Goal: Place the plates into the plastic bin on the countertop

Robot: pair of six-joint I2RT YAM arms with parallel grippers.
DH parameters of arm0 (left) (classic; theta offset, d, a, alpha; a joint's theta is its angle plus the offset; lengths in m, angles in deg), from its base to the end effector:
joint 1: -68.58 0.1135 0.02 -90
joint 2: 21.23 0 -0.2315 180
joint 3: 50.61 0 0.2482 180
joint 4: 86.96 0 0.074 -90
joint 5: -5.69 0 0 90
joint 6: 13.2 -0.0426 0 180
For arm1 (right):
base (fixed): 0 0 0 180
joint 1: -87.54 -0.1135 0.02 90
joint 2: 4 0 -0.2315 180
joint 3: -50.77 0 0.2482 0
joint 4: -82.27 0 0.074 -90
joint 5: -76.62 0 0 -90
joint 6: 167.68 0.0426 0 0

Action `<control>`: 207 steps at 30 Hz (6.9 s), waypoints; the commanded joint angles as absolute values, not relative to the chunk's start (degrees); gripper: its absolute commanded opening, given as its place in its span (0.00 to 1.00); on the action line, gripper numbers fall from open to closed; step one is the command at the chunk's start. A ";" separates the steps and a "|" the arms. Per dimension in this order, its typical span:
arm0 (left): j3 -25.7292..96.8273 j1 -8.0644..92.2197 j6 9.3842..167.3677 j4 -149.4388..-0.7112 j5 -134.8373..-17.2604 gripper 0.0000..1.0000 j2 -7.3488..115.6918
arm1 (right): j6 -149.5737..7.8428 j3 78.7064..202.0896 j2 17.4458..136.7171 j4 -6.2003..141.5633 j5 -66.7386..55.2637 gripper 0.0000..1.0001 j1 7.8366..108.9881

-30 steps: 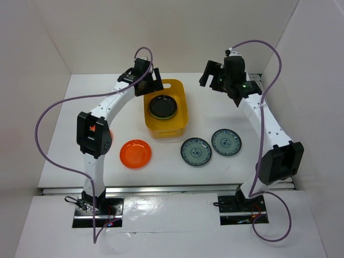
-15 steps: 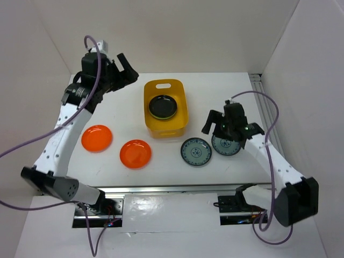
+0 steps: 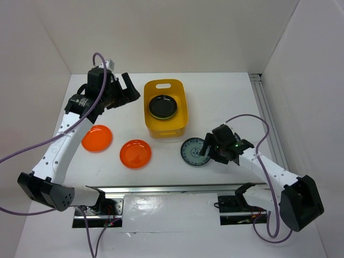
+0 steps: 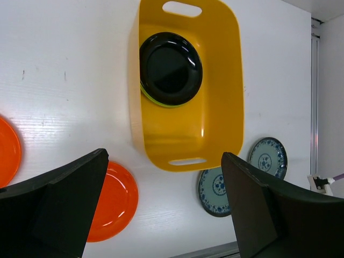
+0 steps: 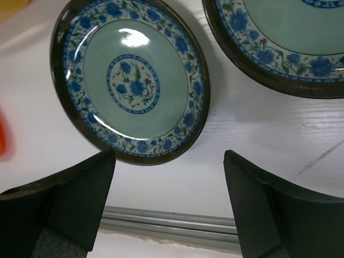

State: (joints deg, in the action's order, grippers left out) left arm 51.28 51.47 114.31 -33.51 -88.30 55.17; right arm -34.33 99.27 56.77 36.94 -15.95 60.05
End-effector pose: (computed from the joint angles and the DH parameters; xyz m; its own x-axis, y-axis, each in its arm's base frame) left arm 0.2804 -0.0832 0.3907 -0.4984 -0.4821 -0.7205 -0.0866 0.8546 -0.5119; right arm 0.1889 0.0961 0.1644 -0.8466 0.3325 -0.4156 0.1943 0.9200 0.3403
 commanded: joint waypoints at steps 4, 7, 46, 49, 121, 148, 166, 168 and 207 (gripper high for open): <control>50.83 52.49 112.39 -34.65 -85.89 1.00 52.33 | -32.77 98.52 61.38 43.83 -20.32 0.86 59.41; 50.30 53.02 112.39 -34.65 -84.66 1.00 52.33 | -33.38 97.29 64.46 46.73 -20.94 0.82 59.41; 48.02 57.14 121.96 -24.29 -111.01 1.00 49.25 | -1.92 127.68 54.54 2.45 -58.10 0.00 45.71; 48.02 59.61 125.39 -21.39 -116.55 1.00 49.25 | -6.73 133.38 57.87 5.59 -62.41 0.00 45.70; 13.04 92.31 130.23 -42.47 -96.53 0.88 70.17 | -60.45 159.52 90.75 55.97 -1.51 1.00 54.93; 19.89 92.31 127.52 -45.90 -95.39 0.00 81.60 | -57.82 156.70 88.37 55.44 0.07 1.00 59.77; 39.31 84.32 119.77 -44.41 -87.39 0.00 61.48 | -57.29 158.54 83.64 47.98 -8.61 1.00 62.75; 40.64 78.29 117.16 -48.16 -88.17 0.00 58.67 | -57.29 158.02 81.36 46.31 -10.99 1.00 64.24; 70.07 50.91 107.74 -55.04 -77.90 1.00 95.49 | -53.69 139.49 63.68 31.37 -25.07 1.00 73.12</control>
